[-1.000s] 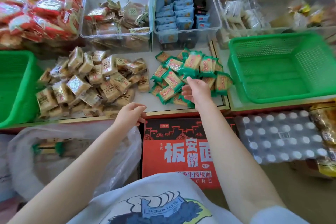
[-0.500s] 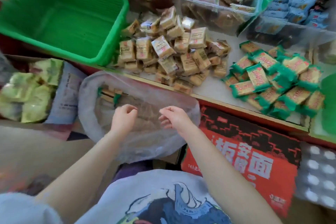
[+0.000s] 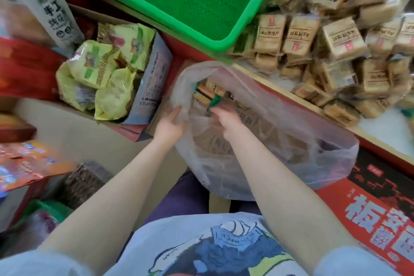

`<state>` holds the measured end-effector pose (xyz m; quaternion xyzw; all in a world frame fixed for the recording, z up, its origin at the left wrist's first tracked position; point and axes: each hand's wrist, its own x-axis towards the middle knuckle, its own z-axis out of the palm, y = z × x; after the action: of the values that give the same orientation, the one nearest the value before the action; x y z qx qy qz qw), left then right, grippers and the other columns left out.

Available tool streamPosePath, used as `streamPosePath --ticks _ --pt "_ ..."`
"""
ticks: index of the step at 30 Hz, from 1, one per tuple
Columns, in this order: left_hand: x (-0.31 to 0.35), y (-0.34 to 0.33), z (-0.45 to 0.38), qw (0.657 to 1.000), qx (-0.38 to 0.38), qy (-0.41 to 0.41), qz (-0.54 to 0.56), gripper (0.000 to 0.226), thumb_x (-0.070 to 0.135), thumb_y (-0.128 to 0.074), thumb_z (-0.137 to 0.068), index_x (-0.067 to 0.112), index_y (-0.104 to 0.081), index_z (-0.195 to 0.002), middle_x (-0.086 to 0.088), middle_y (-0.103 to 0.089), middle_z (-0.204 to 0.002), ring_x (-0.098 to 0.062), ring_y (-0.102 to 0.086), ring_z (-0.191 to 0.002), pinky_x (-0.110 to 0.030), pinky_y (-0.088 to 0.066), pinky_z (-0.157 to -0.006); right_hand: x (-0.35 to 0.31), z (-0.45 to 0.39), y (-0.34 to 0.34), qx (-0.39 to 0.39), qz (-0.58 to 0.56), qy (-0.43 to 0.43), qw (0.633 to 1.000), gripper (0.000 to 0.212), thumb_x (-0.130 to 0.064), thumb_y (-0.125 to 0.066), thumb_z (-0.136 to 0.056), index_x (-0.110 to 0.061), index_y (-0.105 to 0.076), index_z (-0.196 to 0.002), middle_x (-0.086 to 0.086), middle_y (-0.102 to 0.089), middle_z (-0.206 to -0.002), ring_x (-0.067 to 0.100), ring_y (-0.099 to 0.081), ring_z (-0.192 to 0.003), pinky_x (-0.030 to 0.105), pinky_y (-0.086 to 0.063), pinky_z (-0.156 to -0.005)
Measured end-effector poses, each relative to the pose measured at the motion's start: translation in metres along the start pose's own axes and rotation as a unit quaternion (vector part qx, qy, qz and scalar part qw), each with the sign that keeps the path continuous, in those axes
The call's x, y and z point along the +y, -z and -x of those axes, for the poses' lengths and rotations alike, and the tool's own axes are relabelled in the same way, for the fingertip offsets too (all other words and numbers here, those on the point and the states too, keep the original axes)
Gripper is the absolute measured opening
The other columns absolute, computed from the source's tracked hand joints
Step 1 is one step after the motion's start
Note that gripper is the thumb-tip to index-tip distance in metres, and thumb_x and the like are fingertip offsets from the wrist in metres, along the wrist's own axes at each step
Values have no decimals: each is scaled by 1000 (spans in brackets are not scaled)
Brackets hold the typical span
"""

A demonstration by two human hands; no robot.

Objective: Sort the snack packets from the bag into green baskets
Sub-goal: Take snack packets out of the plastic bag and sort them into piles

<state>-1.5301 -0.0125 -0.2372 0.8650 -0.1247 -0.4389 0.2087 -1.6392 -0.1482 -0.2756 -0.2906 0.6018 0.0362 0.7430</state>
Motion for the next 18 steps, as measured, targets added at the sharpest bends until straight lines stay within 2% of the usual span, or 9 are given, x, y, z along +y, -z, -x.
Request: streamPosePath --ticks 2,4,7,9,12,15,16,18 --pt "1 9 -3 1000 -5 -19 22 53 24 -60 -99 26 -45 -150 -5 -30 -161 -22 -28 -148 -21 -23 -105 -7 -19 -17 10 -88 -28 996 39 -11 -62 -97 -11 -51 -134 8 -65 -113 18 -67 -91 29 -60 -57" --pt "0 16 -4 998 -15 -25 48 54 26 -61 -97 29 -46 -149 0 -32 -160 -18 -27 -148 -22 -21 -104 -8 -36 -30 26 -123 -40 991 38 -8 -63 -96 -10 -52 -132 8 -65 -109 18 -68 -88 27 -58 -53" --pt "-5 23 -4 997 -24 -35 62 55 28 -63 -96 30 -47 -148 2 -33 -159 -11 -27 -145 -20 -21 -105 -6 -49 -41 53 -84 -29 995 37 -10 -68 -93 -6 -56 -128 7 -63 -89 10 -62 -52 20 -45 -38" --pt "-6 25 -1 996 -33 -43 69 55 27 -63 -96 29 -48 -148 2 -34 -158 -6 -30 -139 -19 -23 -103 -6 -45 -42 63 -42 -17 997 27 -14 -70 -93 -11 -58 -117 3 -59 -79 9 -53 -47 17 -38 -35" --pt "-1 28 6 995 -40 -67 68 54 24 -63 -97 26 -47 -148 1 -36 -156 -11 -31 -143 -19 -26 -104 -7 -28 -34 60 17 5 998 13 -19 -73 -92 -21 -61 -97 1 -61 -78 10 -49 -55 19 -37 -39" --pt "4 33 14 995 -43 -82 47 57 30 -62 -95 26 -46 -149 0 -34 -157 -17 -29 -146 -26 -26 -111 -6 -2 -18 80 95 36 992 12 -21 -74 -90 -21 -63 -88 2 -59 -75 10 -46 -54 20 -36 -43" --pt "5 34 19 995 -32 -93 10 62 40 -60 -91 28 -45 -149 -2 -32 -158 -21 -26 -147 -32 -25 -115 -8 12 -11 84 139 60 985 12 -23 -75 -89 -20 -63 -90 1 -59 -77 11 -48 -57 21 -39 -48" --pt "14 35 32 988 23 -127 -81 69 56 -51 -82 33 -47 -147 -4 -27 -160 -25 -22 -148 -45 -22 -118 -12 48 7 82 233 139 959 20 -24 -74 -89 -24 -63 -105 -5 -62 -89 10 -57 -75 22 -48 -66"
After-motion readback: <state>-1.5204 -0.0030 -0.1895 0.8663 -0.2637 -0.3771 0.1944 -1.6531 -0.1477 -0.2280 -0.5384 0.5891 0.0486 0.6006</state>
